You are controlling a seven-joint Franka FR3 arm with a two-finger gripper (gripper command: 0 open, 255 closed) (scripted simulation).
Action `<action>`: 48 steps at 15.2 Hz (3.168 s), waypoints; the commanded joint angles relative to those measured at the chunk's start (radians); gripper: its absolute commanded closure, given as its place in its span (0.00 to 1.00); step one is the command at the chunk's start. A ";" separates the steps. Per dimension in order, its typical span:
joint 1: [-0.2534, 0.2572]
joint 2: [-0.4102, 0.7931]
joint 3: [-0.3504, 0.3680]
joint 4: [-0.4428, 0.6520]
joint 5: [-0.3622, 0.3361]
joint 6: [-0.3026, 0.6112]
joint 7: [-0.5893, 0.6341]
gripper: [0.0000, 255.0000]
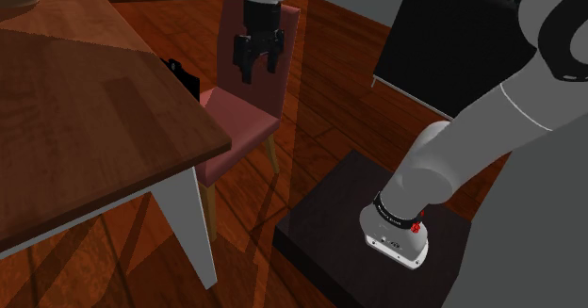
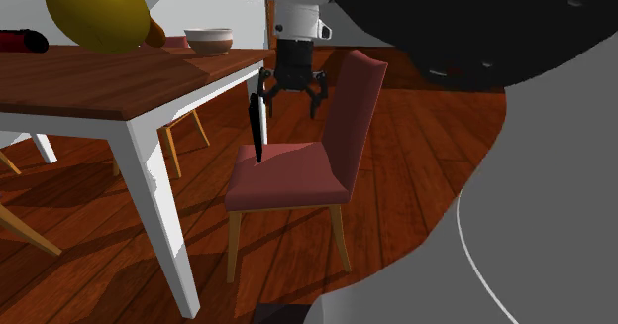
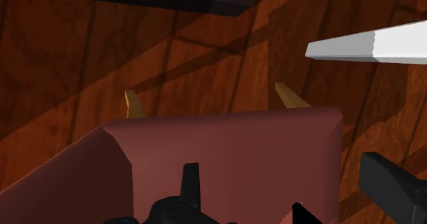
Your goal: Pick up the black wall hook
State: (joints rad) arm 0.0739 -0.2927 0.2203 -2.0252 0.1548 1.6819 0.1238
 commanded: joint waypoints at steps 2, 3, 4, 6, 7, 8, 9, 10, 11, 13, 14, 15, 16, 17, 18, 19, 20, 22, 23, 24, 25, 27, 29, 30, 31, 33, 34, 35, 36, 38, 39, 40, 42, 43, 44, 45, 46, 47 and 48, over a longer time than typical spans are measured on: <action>0.008 0.103 0.037 0.108 -0.027 0.011 0.058 0.00; 0.013 0.139 0.049 0.146 -0.038 0.013 0.079 0.00; 0.017 0.175 0.061 0.186 -0.051 0.014 0.101 0.00; 0.030 0.250 0.083 0.270 -0.081 0.012 0.143 0.00; 0.037 0.289 0.092 0.315 -0.098 0.008 0.164 0.00; 0.046 0.328 0.101 0.362 -0.116 0.003 0.186 0.00; 0.056 0.369 0.110 0.412 -0.135 -0.004 0.207 0.00; 0.067 0.412 0.117 0.464 -0.155 -0.013 0.227 0.00; 0.080 0.455 0.123 0.519 -0.175 -0.025 0.247 0.00; 0.097 0.503 0.126 0.582 -0.198 -0.039 0.267 0.00; 0.096 0.500 0.125 0.565 -0.197 -0.024 0.266 0.00; 0.096 0.497 0.125 0.548 -0.196 -0.010 0.266 0.00; 0.095 0.495 0.124 0.532 -0.195 0.004 0.265 0.00; 0.095 0.494 0.123 0.516 -0.194 0.018 0.265 0.00; 0.094 0.492 0.123 0.501 -0.194 0.032 0.264 0.00; 0.094 0.491 0.122 0.486 -0.194 0.046 0.264 0.00; 0.093 0.490 0.121 0.463 -0.193 0.068 0.263 0.00; 0.094 0.490 0.120 0.463 -0.193 0.068 0.263 0.00; 0.095 0.485 0.121 0.456 -0.192 0.070 0.265 1.00; 0.096 0.491 0.122 0.470 -0.193 0.062 0.266 1.00; 0.095 0.485 0.122 0.458 -0.192 0.069 0.265 1.00; 0.094 0.484 0.121 0.462 -0.191 0.064 0.263 1.00; 0.094 0.484 0.121 0.460 -0.191 0.065 0.263 1.00; 0.094 0.485 0.121 0.462 -0.191 0.065 0.262 1.00; 0.094 0.486 0.121 0.465 -0.192 0.063 0.262 1.00; 0.095 0.490 0.121 0.477 -0.193 0.054 0.263 1.00; 0.095 0.491 0.121 0.492 -0.193 0.040 0.264 1.00; 0.096 0.493 0.121 0.507 -0.194 0.026 0.264 1.00; 0.097 0.494 0.121 0.523 -0.194 0.012 0.265 1.00; 0.099 0.498 0.122 0.555 -0.196 -0.016 0.266 1.00; 0.099 0.501 0.122 0.572 -0.196 -0.031 0.266 1.00; 0.100 0.504 0.123 0.589 -0.197 -0.045 0.267 1.00; 0.102 0.510 0.125 0.625 -0.200 -0.075 0.269 1.00; 0.103 0.514 0.125 0.644 -0.201 -0.090 0.270 1.00; 0.105 0.518 0.126 0.663 -0.203 -0.105 0.270 1.00; 0.107 0.523 0.126 0.683 -0.204 -0.121 0.271 1.00; 0.108 0.528 0.126 0.704 -0.206 -0.137 0.272 1.00; 0.110 0.533 0.127 0.725 -0.208 -0.153 0.274 1.00; 0.111 0.534 0.127 0.728 -0.208 -0.155 0.274 1.00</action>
State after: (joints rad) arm 0.1826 0.2370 0.3467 -1.3125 -0.0519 1.5364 0.3960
